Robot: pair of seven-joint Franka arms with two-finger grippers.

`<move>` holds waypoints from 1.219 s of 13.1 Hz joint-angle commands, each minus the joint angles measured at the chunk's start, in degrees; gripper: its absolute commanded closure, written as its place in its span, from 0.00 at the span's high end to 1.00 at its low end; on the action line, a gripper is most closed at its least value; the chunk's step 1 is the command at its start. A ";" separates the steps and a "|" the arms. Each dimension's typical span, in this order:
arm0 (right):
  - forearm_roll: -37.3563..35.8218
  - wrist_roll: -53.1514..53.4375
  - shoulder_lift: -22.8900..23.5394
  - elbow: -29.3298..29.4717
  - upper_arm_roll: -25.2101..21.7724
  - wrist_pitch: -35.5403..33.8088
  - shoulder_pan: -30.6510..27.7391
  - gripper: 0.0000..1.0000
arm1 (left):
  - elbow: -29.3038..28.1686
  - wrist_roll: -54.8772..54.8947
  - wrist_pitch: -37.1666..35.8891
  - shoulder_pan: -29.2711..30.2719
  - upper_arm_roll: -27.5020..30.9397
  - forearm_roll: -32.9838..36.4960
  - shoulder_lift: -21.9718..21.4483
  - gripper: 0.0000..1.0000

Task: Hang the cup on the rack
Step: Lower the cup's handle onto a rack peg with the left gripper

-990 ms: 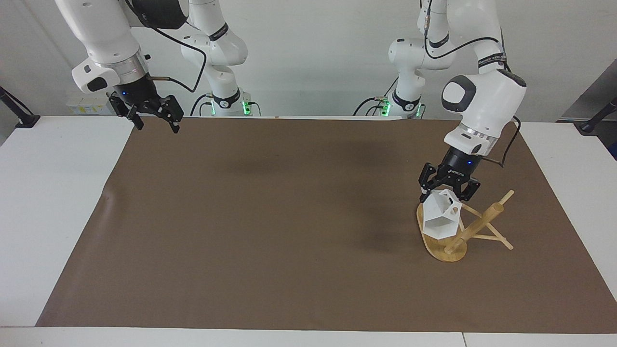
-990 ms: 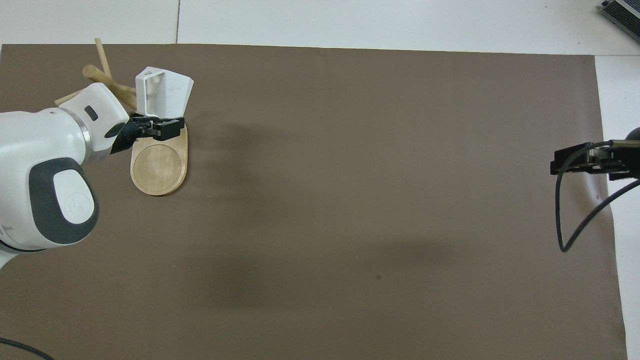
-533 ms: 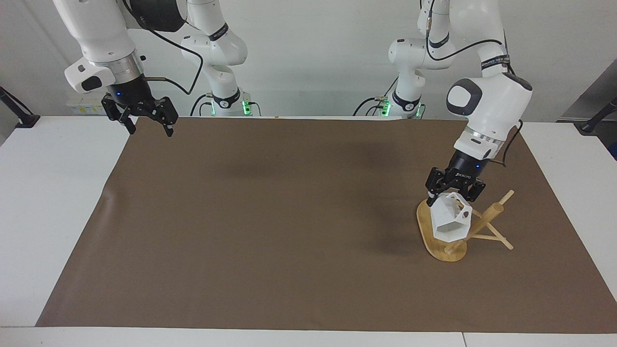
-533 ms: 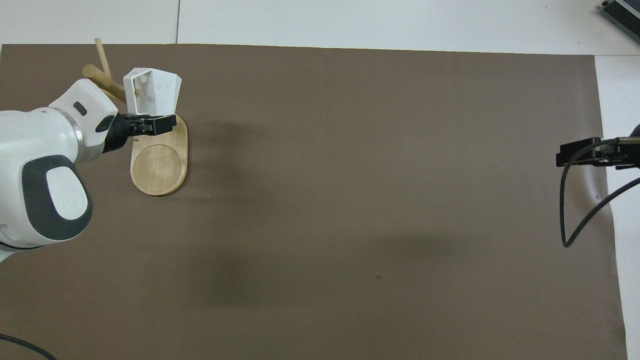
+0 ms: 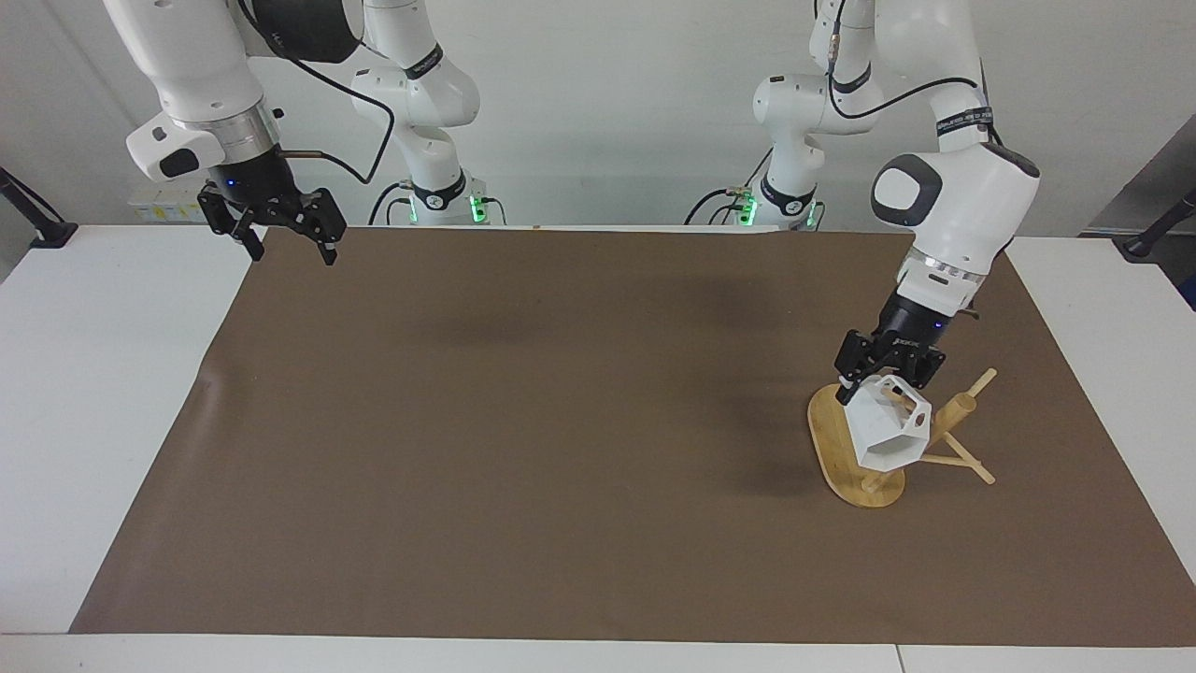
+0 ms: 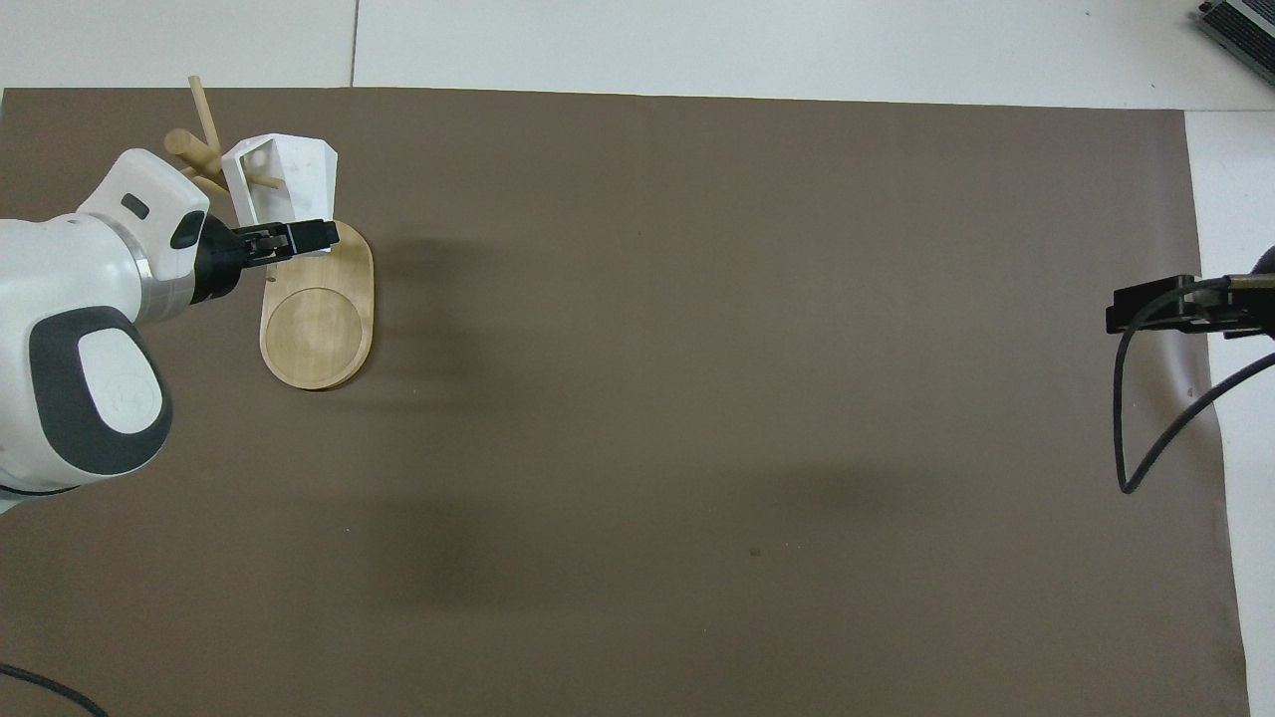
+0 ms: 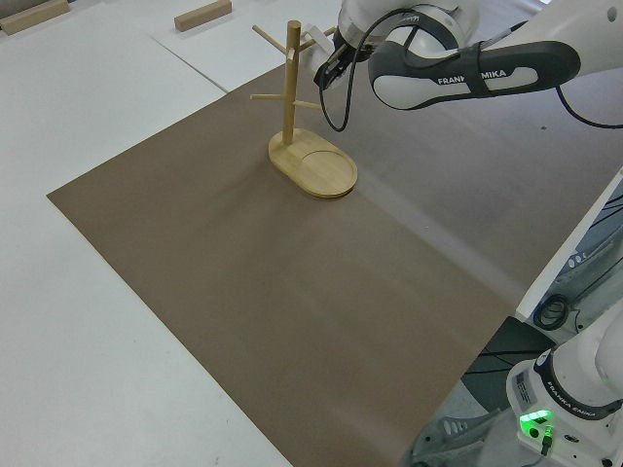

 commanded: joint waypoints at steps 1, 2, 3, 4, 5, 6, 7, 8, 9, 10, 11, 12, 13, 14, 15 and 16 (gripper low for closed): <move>-0.74 -4.36 -1.10 -1.35 0.00 0.97 0.00 1.00 | 0.45 -4.98 -0.26 0.66 -0.45 1.45 0.37 0.00; -0.74 -4.90 -1.10 -1.35 -0.09 0.97 0.00 1.00 | 0.36 -5.25 -0.35 0.75 -0.45 1.45 0.28 0.00; -0.74 -4.82 -1.10 -1.35 -0.09 0.97 -0.09 1.00 | 0.36 -5.34 -0.88 0.67 -0.36 1.45 0.28 0.00; -0.65 -4.55 -1.10 -1.35 -0.09 0.79 0.00 1.00 | 0.45 -5.34 -1.05 0.67 -0.36 1.45 0.28 0.23; -0.22 -4.55 -1.10 -1.35 0.00 0.53 0.00 1.00 | 0.54 -5.34 -1.06 0.58 -0.36 1.45 0.28 0.58; 0.05 -4.46 -1.10 -1.43 -0.09 0.44 0.00 1.00 | 0.45 -4.73 -1.23 0.58 -0.36 1.54 0.28 1.00; 0.05 -4.46 -0.84 -1.35 -0.09 0.35 -0.18 1.00 | 0.54 -4.72 -1.67 0.49 -0.45 1.54 0.19 1.00; 0.05 -4.38 -0.84 -1.35 -0.09 0.44 -0.18 1.00 | 1.06 -4.98 -2.54 0.40 -0.36 1.54 0.28 1.00; 0.05 -4.46 -0.84 -1.35 -0.09 0.44 -0.27 1.00 | 2.02 -5.07 -4.03 0.40 -0.36 1.54 0.37 1.00; 0.05 -4.46 -0.84 -1.35 -0.09 0.44 -0.44 1.00 | 3.69 -5.16 -6.48 0.58 -0.27 1.62 0.46 1.00; 0.05 -4.46 -0.84 -1.35 -0.09 0.44 -0.44 1.00 | 5.44 -5.08 -9.99 0.75 -0.19 1.89 0.46 1.00; 0.05 -4.46 -0.84 -1.35 -0.09 0.44 -0.44 1.00 | 6.94 -5.08 -13.24 0.84 -0.10 2.93 0.28 1.00; 0.05 -4.46 -0.84 -1.35 -0.09 0.44 -0.35 1.00 | 8.09 -4.99 -16.23 1.62 0.08 5.81 -0.15 1.00; 0.05 -4.46 -0.84 -1.35 -0.09 0.44 -0.44 1.00 | 9.49 -4.90 -20.09 2.59 0.08 8.45 -0.59 1.00; 0.05 -4.46 -0.84 -1.35 -0.09 0.44 -0.44 1.00 | 10.81 -4.90 -24.48 2.60 0.17 10.22 -1.64 1.00; 0.05 -4.46 -0.84 -1.35 -0.09 0.44 -0.44 1.00 | 11.78 -4.90 -28.87 2.69 0.17 12.76 -2.78 1.00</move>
